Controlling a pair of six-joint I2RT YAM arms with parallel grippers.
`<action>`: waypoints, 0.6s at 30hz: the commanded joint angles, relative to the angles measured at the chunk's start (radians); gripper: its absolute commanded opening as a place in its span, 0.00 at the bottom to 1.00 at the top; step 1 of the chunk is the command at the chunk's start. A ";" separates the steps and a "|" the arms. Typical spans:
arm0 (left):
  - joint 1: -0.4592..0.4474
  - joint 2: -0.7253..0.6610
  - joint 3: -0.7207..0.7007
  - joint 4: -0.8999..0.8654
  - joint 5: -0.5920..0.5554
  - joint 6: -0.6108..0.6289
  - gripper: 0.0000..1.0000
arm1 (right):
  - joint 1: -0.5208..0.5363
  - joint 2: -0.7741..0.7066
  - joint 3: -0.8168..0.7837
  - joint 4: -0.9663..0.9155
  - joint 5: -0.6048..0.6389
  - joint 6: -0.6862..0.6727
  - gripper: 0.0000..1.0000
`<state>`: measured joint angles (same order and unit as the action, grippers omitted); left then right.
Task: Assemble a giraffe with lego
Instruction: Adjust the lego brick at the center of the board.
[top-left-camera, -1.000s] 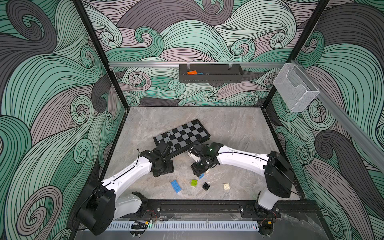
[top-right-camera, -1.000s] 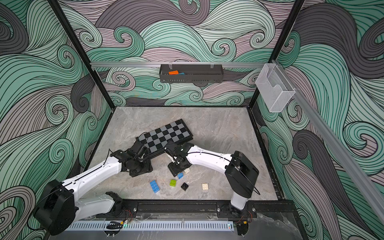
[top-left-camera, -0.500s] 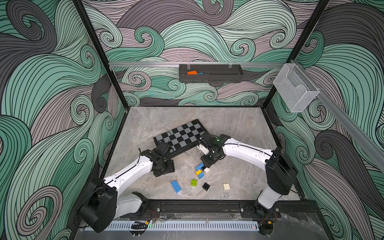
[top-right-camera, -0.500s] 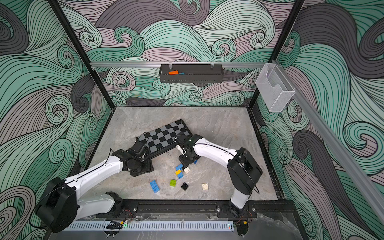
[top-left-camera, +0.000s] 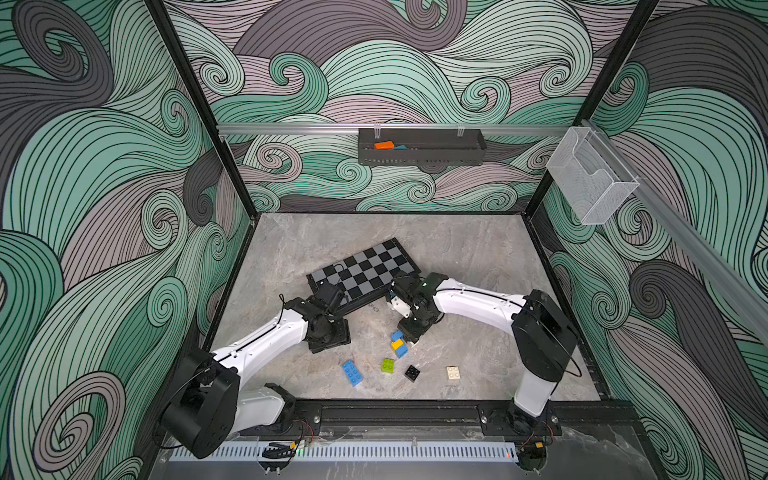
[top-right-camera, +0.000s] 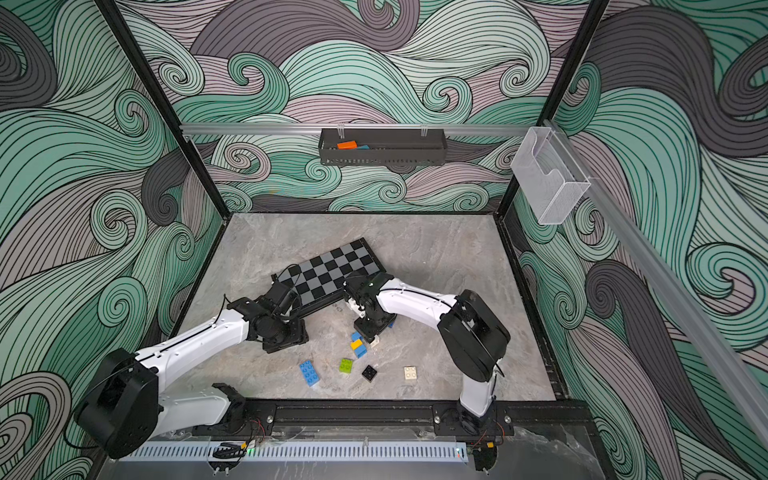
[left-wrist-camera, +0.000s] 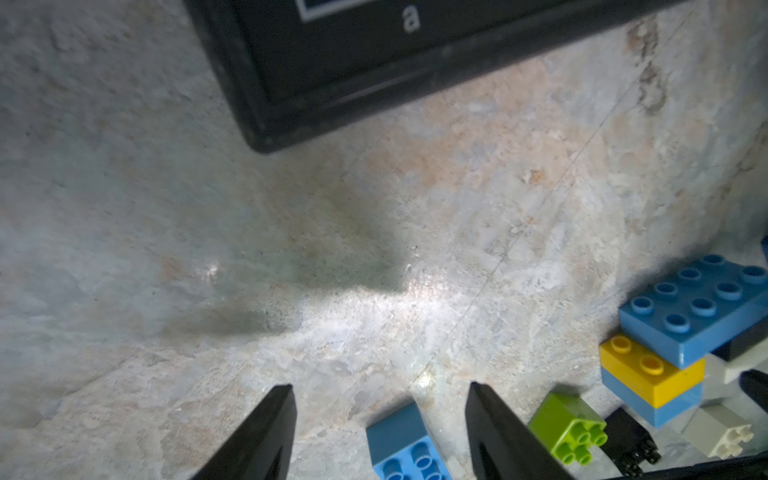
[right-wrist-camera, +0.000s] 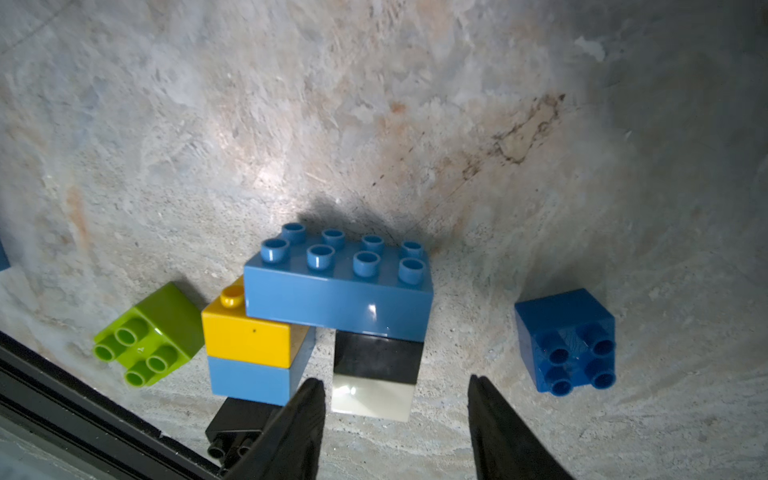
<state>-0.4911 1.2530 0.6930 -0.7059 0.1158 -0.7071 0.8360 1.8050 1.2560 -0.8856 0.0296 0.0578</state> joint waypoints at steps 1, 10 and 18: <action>0.009 -0.004 0.039 -0.008 -0.001 -0.002 0.69 | 0.003 0.010 0.013 -0.002 -0.020 -0.012 0.58; 0.009 -0.003 0.046 -0.022 -0.008 0.000 0.69 | 0.003 0.049 -0.006 0.023 -0.028 -0.003 0.51; 0.009 -0.003 0.065 -0.034 -0.016 -0.002 0.69 | 0.004 0.038 -0.045 0.053 -0.023 0.010 0.37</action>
<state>-0.4911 1.2530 0.7181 -0.7155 0.1139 -0.7071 0.8368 1.8523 1.2274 -0.8494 0.0139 0.0586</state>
